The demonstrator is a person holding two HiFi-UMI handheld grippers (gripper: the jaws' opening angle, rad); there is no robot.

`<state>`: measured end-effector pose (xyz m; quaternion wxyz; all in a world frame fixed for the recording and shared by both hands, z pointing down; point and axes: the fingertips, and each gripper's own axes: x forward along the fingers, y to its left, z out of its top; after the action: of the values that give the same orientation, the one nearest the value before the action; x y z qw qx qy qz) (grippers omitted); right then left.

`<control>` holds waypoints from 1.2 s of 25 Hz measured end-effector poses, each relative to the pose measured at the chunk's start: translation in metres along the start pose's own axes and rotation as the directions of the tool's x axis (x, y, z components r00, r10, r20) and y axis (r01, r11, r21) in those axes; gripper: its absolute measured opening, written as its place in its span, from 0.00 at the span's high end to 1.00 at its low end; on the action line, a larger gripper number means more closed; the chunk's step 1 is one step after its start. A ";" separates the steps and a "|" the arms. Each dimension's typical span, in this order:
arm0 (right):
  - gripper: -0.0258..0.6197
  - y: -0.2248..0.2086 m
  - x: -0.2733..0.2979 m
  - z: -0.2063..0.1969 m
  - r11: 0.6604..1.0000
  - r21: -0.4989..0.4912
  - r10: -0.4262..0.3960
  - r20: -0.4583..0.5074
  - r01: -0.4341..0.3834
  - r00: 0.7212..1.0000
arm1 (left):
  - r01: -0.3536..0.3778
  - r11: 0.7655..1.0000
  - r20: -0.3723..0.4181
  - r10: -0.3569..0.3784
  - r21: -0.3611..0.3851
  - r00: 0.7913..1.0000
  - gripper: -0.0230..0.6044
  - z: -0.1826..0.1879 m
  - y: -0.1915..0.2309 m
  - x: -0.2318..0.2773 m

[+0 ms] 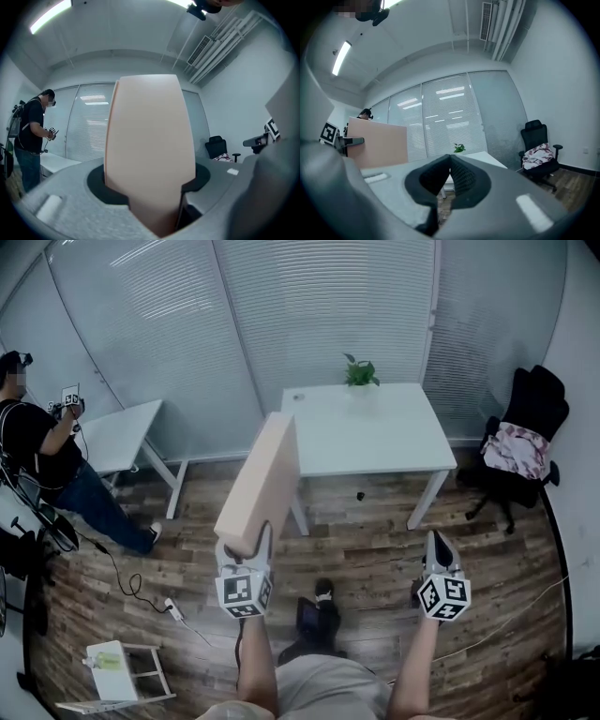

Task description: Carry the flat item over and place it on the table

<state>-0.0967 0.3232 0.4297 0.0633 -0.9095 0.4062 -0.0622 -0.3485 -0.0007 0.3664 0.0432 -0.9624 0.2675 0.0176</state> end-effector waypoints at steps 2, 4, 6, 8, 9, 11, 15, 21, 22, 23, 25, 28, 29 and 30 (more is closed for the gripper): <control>0.96 -0.005 0.017 0.001 1.000 -0.007 -0.001 -0.003 0.000 1.000 | -0.007 1.000 0.001 0.007 -0.009 1.000 0.51 -0.005 0.002 0.018; 0.96 -0.008 0.039 0.002 1.000 -0.012 0.007 -0.005 -0.007 1.000 | -0.007 1.000 -0.007 0.007 -0.010 1.000 0.51 -0.010 0.003 0.038; 0.96 -0.009 0.063 0.004 1.000 -0.011 0.015 -0.005 -0.016 1.000 | 0.001 1.000 -0.011 -0.001 0.008 1.000 0.51 -0.012 0.004 0.056; 0.96 -0.009 0.092 0.005 1.000 -0.002 0.023 0.003 -0.023 1.000 | 0.010 1.000 -0.002 -0.010 0.020 1.000 0.51 -0.012 0.006 0.075; 0.96 -0.008 0.109 0.005 1.000 0.005 0.031 0.007 -0.031 1.000 | 0.011 1.000 0.001 -0.011 0.021 1.000 0.51 -0.012 0.009 0.086; 0.96 -0.001 0.145 0.001 0.998 0.024 0.054 0.006 -0.054 0.999 | 0.007 1.000 -0.002 -0.007 0.030 1.000 0.51 -0.012 0.016 0.107; 0.96 0.015 0.212 0.005 0.995 0.047 0.085 0.001 -0.085 0.996 | -0.010 0.998 -0.006 0.010 0.055 1.000 0.51 -0.006 0.040 0.160; 0.96 0.012 0.279 0.007 0.995 0.058 0.080 -0.020 -0.079 0.997 | -0.008 0.999 -0.034 0.009 0.036 0.999 0.50 -0.013 0.059 0.244; 0.96 0.009 0.285 0.004 0.996 0.056 0.074 -0.029 -0.072 0.997 | -0.002 1.000 -0.049 0.003 0.029 0.999 0.50 -0.018 0.059 0.256; 0.96 0.004 0.292 0.002 0.997 0.053 0.065 -0.037 -0.063 0.997 | 0.006 1.000 -0.065 -0.005 0.022 0.998 0.50 -0.024 0.058 0.268; 0.96 -0.007 0.307 0.003 0.998 0.045 0.043 -0.048 -0.041 0.998 | 0.024 1.000 -0.085 -0.023 0.014 0.996 0.50 -0.035 0.054 0.292; 0.96 -0.022 0.326 0.016 1.000 0.024 0.011 -0.047 -0.010 0.999 | 0.049 0.999 -0.092 -0.049 -0.002 0.995 0.51 -0.043 0.051 0.322; 0.96 -0.024 0.332 0.021 1.000 0.022 0.005 -0.043 -0.004 0.999 | 0.058 0.998 -0.093 -0.058 -0.008 0.994 0.50 -0.044 0.051 0.330; 0.96 -0.025 0.338 0.025 1.000 0.024 0.003 -0.037 -0.002 0.999 | 0.065 0.998 -0.092 -0.066 -0.012 0.994 0.50 -0.043 0.052 0.337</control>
<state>0.1498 0.0888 0.4297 0.0666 -0.9069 0.4075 -0.0836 -0.0863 -0.2224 0.3864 0.0270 -0.9707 0.2373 -0.0270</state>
